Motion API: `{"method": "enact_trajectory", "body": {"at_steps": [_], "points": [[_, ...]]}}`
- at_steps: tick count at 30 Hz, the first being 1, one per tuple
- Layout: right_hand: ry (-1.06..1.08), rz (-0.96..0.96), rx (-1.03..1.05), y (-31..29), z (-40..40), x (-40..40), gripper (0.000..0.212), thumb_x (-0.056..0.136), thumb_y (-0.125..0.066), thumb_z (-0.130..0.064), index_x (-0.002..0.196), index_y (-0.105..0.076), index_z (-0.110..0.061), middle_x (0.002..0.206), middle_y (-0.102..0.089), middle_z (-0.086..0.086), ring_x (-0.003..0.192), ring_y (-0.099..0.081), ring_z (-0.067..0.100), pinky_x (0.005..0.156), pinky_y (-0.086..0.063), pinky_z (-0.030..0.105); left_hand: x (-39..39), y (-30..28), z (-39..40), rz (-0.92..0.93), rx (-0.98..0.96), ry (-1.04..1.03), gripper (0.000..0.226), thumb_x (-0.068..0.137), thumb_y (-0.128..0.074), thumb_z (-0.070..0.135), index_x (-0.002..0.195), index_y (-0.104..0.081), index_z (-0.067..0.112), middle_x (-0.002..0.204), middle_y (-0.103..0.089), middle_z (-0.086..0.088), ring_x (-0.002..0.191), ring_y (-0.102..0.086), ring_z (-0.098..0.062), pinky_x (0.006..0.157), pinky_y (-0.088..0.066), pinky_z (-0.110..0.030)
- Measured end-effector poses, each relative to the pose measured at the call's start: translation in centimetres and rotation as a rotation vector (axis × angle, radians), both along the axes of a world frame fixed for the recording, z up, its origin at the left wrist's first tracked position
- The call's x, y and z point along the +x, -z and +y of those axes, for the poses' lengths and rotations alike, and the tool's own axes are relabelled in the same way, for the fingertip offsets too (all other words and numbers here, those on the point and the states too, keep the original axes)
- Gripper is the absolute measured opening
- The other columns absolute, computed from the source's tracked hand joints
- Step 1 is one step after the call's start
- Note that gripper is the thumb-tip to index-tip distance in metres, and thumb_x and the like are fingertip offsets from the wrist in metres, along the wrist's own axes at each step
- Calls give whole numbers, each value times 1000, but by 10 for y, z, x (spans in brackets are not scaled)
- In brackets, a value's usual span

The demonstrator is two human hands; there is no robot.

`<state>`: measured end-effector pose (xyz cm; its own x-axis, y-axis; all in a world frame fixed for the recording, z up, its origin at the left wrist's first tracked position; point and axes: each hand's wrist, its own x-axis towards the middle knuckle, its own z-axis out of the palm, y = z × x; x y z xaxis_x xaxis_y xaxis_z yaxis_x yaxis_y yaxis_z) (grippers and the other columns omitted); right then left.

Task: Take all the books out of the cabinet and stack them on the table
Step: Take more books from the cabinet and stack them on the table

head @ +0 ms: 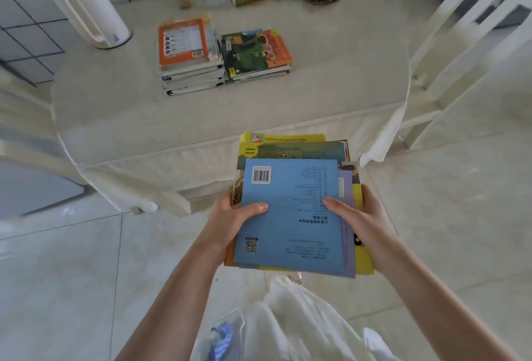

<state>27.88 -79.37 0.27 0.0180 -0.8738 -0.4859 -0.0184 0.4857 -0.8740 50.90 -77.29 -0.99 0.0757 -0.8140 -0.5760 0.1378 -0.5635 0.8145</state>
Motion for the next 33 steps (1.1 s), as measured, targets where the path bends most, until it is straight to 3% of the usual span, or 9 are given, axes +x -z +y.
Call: {"method": "enact_trajectory", "body": {"at_steps": [4, 8, 12, 17, 20, 22, 26, 30, 33], "points": [[-68, 9, -28, 0, -53, -10, 40, 80, -75, -19, 114, -53, -21, 95, -75, -6, 81, -74, 14, 63, -57, 30, -10, -3, -40, -5, -6, -42, 34, 82, -71, 8, 114, -61, 17, 96, -77, -5, 82, -74, -27, 61, -57, -34], [-135, 18, -72, 2, -104, -10, 52, 83, -73, -20, 124, -43, -22, 93, -73, -12, 82, -73, 10, 59, -56, 24, -14, -5, -82, -12, -27, -103, 35, 82, -70, 6, 114, -61, 16, 98, -76, -5, 84, -74, -28, 65, -58, -37], [-165, 73, -171, 10, -156, -3, 63, 83, -73, -19, 132, -34, -29, 122, -59, -6, 101, -68, 12, 75, -60, 32, -11, 1, -127, -23, -105, -194, 57, 79, -74, 3, 125, -53, 30, 102, -75, 1, 85, -74, -24, 66, -59, -39], [-272, 220, -319, 16, -228, 17, 63, 85, -71, -21, 136, -35, -31, 116, -53, -25, 97, -61, -8, 75, -55, 23, 4, 10, -191, 37, -138, -257, 69, 80, -73, 0, 128, -44, 40, 108, -73, 0, 86, -73, -28, 60, -58, -37], [-275, 252, -331, 22, -261, 28, 65, 84, -71, -25, 137, -35, -32, 115, -53, -28, 104, -60, -2, 85, -55, 38, 13, 15, -221, 27, -137, -247, 70, 81, -72, 2, 128, -42, 44, 112, -71, 0, 89, -73, -30, 66, -60, -44], [-299, 276, -324, 27, -293, 40, 73, 84, -70, -31, 142, -26, -37, 117, -50, -32, 102, -62, 0, 89, -54, 46, 24, 21, -251, 31, -150, -258, 71, 83, -69, 0, 130, -40, 45, 114, -70, 1, 91, -72, -30, 69, -60, -46], [-375, 265, -306, 29, -333, 58, 85, 88, -64, -33, 144, -2, -52, 116, -52, -40, 96, -66, -1, 89, -53, 40, 39, 23, -294, 3, -175, -258, 85, 85, -66, -2, 139, -29, 52, 121, -67, 3, 93, -72, -25, 67, -60, -40], [-419, 331, -334, 38, -368, 68, 75, 84, -61, -51, 144, -17, -51, 135, -53, -20, 106, -65, 8, 89, -53, 47, 50, 30, -322, -27, -206, -249, 88, 85, -67, -3, 141, -29, 53, 134, -57, 2, 104, -69, -24, 69, -60, -38], [-396, 193, -228, 43, -389, 69, 93, 84, -68, -34, 145, 2, -50, 135, -51, -16, 105, -65, 3, 90, -55, 37, 55, 35, -338, 21, -203, -280, 98, 83, -68, -5, 144, -20, 54, 136, -57, 3, 107, -68, -23, 70, -60, -39]]}}
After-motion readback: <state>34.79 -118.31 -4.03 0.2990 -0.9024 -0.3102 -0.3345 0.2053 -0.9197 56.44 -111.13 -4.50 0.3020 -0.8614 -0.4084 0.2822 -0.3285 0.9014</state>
